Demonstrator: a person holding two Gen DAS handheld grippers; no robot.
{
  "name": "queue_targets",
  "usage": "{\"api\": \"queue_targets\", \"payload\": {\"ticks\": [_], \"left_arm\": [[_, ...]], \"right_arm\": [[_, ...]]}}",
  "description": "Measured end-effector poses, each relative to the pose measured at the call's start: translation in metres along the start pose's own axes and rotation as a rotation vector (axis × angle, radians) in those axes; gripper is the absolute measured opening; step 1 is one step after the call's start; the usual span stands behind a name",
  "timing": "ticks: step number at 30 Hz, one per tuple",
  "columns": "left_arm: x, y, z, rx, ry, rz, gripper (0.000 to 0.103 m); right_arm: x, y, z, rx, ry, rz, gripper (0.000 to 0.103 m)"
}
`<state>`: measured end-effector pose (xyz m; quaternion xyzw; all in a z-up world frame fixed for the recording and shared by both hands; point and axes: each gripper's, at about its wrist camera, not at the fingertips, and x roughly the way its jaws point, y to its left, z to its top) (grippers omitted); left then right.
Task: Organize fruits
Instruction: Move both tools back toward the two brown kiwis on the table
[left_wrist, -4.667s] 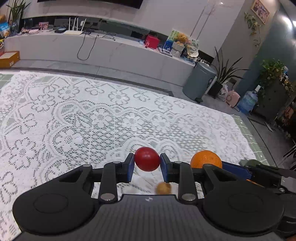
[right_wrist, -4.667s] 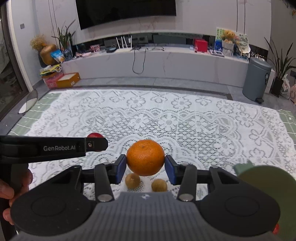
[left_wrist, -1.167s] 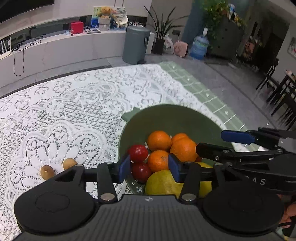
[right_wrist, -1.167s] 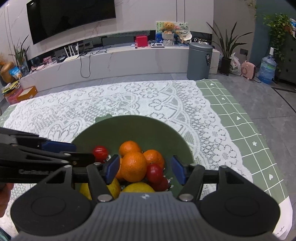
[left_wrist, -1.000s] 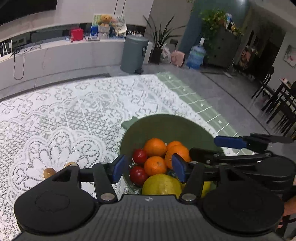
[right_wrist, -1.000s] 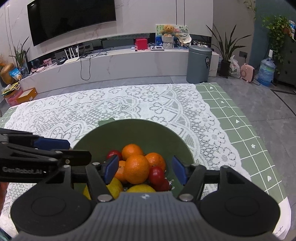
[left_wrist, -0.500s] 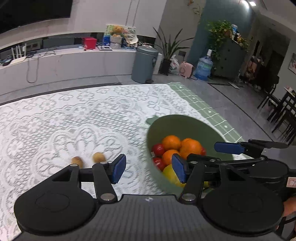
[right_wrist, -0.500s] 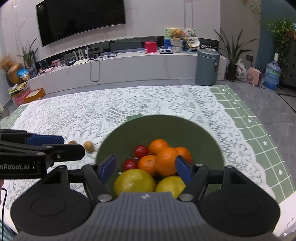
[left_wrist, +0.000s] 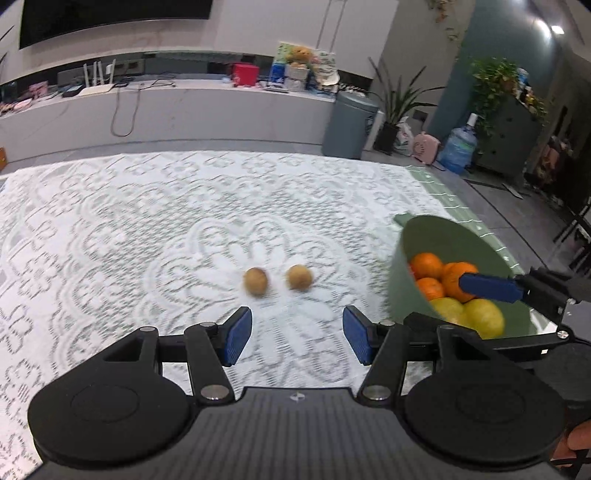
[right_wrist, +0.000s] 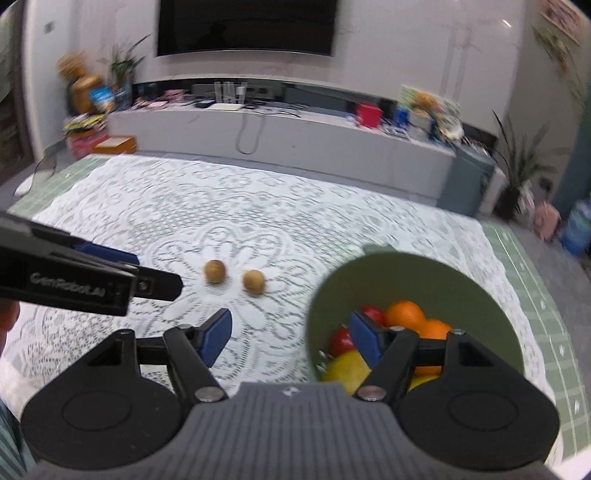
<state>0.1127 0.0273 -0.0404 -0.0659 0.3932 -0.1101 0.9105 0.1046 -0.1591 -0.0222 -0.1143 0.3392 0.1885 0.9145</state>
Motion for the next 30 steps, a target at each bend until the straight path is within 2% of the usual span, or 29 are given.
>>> {"api": "queue_targets", "payload": {"ticks": [5, 13, 23, 30], "left_arm": [[0.003, 0.015, -0.007, 0.013, 0.013, 0.054, 0.067], [0.011, 0.036, -0.014, -0.019, 0.036, 0.065, 0.067], [0.027, 0.047, -0.01, -0.037, 0.052, 0.052, 0.059], [0.04, 0.049, -0.005, -0.023, 0.051, 0.002, 0.051]], "right_arm": [[0.013, 0.022, 0.004, -0.095, 0.0, 0.026, 0.06], [0.043, 0.041, 0.008, -0.204, 0.044, 0.048, 0.044], [0.084, 0.042, 0.019, -0.246, 0.098, 0.064, 0.034], [0.104, 0.036, 0.03, -0.243, 0.117, 0.068, 0.029]]}}
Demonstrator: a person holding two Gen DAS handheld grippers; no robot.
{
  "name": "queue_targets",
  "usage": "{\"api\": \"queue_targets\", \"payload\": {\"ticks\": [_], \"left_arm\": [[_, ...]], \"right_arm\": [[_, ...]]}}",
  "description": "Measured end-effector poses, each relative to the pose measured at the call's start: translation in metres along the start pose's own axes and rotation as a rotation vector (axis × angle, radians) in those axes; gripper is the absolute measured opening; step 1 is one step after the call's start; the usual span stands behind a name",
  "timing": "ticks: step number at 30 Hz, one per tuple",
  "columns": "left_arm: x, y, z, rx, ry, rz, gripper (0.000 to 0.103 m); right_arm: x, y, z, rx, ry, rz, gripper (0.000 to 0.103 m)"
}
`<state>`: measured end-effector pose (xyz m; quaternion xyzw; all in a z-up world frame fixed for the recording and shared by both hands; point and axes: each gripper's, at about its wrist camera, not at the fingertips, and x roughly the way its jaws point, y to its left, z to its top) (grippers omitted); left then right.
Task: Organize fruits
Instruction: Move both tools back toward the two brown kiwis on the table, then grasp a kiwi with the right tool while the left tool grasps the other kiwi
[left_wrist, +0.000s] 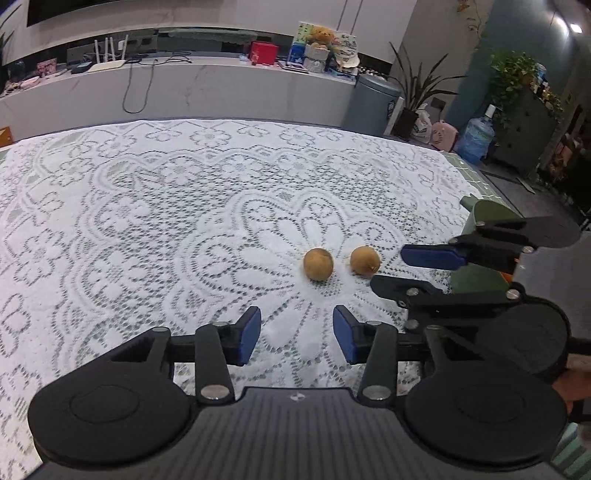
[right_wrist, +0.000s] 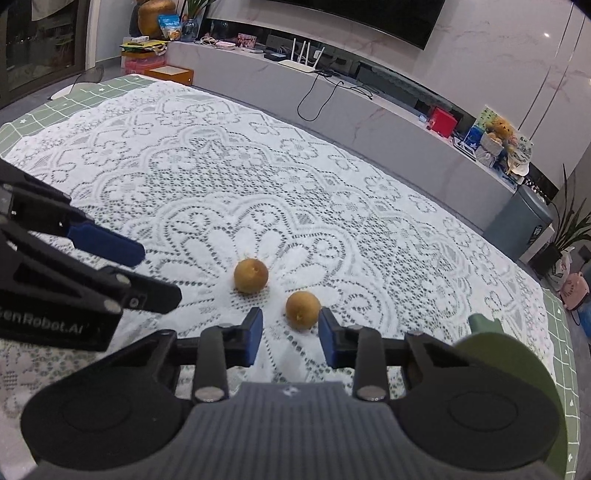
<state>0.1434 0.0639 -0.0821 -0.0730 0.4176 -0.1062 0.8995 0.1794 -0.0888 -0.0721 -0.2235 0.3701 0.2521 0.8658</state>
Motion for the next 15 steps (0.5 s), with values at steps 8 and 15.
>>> {"api": "queue_targets", "payload": {"ticks": [8, 15], "left_arm": [[0.012, 0.0, 0.013, -0.003, -0.011, -0.029, 0.046], [0.018, 0.002, 0.026, -0.03, -0.008, -0.066, 0.046]], "right_arm": [[0.015, -0.006, 0.006, 0.022, 0.036, -0.008, 0.025], [0.029, -0.008, 0.009, 0.06, 0.076, -0.011, 0.025]]}}
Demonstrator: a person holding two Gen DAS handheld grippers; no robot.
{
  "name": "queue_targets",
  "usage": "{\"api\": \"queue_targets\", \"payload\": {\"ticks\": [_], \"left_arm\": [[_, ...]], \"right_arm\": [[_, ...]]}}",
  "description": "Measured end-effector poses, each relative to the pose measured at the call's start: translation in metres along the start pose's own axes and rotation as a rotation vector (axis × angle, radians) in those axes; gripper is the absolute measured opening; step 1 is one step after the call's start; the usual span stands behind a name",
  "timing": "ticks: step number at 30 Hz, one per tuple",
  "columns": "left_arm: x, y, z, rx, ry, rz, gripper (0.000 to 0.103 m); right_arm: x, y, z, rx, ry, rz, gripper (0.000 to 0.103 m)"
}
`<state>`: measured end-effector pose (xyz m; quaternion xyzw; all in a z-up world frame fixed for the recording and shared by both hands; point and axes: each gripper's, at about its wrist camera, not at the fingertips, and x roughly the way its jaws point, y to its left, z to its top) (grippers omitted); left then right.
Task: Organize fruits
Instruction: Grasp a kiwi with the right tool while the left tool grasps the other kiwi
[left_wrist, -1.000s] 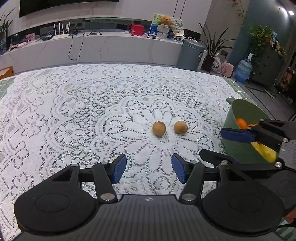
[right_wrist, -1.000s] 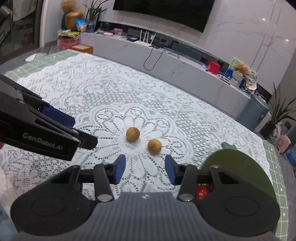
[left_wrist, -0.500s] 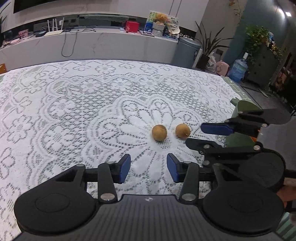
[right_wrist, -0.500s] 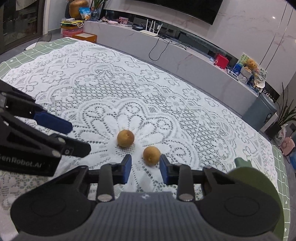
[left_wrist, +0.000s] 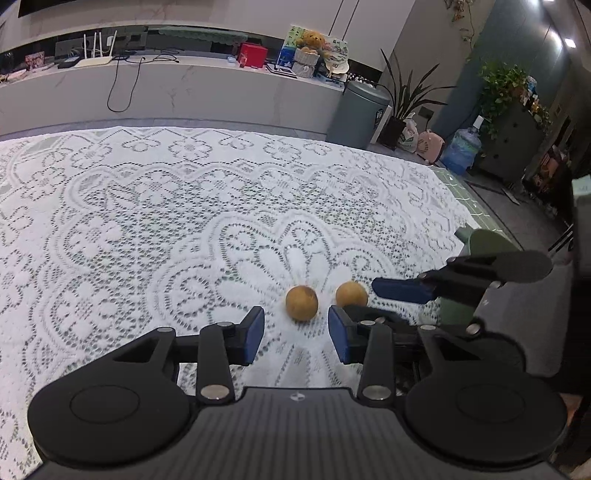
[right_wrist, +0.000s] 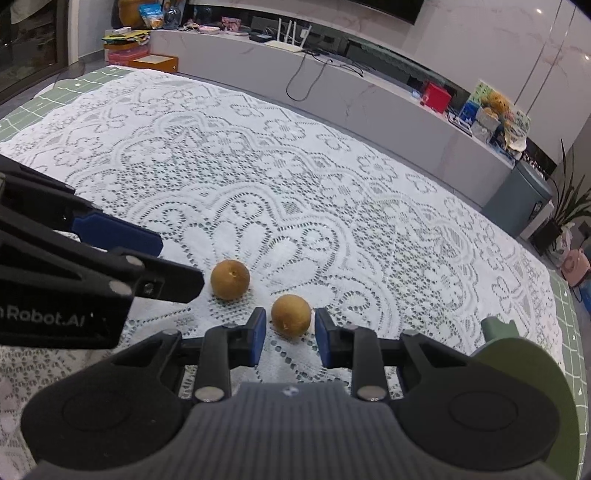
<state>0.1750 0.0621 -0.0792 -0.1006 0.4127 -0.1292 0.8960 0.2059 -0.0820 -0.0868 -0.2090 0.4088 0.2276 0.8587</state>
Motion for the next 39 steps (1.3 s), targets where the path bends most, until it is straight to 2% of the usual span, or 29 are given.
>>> {"api": "queue_targets", "payload": {"ticks": [6, 13, 16, 20, 23, 31, 39], "left_arm": [[0.022, -0.003, 0.01, -0.019, 0.044, -0.001, 0.045], [0.041, -0.005, 0.014, -0.027, 0.096, 0.019, 0.038], [0.048, -0.005, 0.011, -0.037, 0.121, 0.03, 0.034], [0.052, -0.005, 0.012, -0.044, 0.116, 0.033, 0.032], [0.052, -0.005, 0.013, -0.047, 0.112, 0.027, 0.026], [0.038, -0.011, 0.009, -0.043, 0.106, 0.056, 0.026], [0.003, -0.015, 0.002, -0.051, 0.073, 0.076, 0.026]], "right_arm": [[0.006, -0.003, 0.001, 0.023, 0.02, 0.009, 0.025], [0.009, -0.006, 0.002, 0.044, 0.028, 0.018, 0.025], [0.011, -0.005, 0.001, 0.046, 0.03, 0.017, 0.022], [0.012, -0.006, 0.001, 0.053, 0.029, 0.013, 0.021], [0.011, -0.005, 0.001, 0.053, 0.029, 0.012, 0.021], [-0.005, -0.003, -0.002, 0.06, -0.002, 0.012, 0.021], [-0.039, 0.011, -0.014, 0.052, -0.037, 0.048, 0.021]]}}
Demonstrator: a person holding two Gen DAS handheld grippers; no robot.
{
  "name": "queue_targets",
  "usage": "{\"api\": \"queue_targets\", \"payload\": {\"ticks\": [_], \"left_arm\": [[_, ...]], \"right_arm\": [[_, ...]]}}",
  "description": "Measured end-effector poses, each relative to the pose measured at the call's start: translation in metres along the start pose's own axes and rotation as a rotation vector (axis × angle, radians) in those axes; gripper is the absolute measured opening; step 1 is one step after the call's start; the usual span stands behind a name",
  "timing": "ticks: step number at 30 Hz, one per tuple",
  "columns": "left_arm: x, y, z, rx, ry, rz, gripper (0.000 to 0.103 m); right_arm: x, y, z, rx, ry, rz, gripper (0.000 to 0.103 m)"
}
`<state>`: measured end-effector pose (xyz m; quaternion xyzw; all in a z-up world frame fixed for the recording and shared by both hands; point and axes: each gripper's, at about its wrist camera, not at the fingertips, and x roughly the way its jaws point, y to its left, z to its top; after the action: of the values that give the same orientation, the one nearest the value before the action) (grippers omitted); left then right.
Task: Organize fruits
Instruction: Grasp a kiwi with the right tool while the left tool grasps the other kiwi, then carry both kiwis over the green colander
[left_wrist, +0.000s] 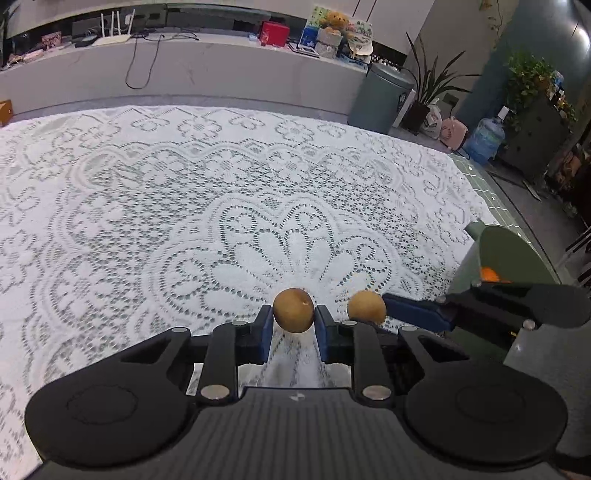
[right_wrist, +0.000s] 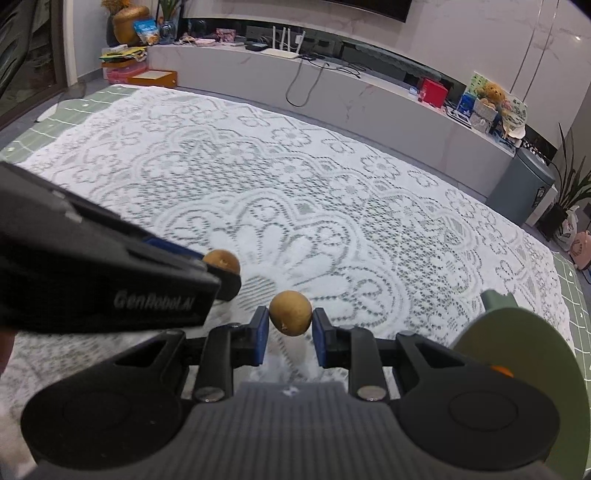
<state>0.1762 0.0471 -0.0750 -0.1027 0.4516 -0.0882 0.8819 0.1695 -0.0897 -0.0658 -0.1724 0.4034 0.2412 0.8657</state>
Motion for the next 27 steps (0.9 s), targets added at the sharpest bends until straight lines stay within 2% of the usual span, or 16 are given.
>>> {"api": "queue_targets", "payload": {"ticks": [13, 27], "left_arm": [[-0.047, -0.022, -0.029, 0.049, -0.057, 0.01, 0.026], [-0.058, -0.072, -0.039, 0.148, -0.08, -0.018, 0.026]], "right_arm": [[-0.061, 0.012, -0.04, -0.011, -0.059, 0.032, 0.021], [-0.113, -0.034, -0.072, 0.1, -0.145, -0.044, 0.021]]}}
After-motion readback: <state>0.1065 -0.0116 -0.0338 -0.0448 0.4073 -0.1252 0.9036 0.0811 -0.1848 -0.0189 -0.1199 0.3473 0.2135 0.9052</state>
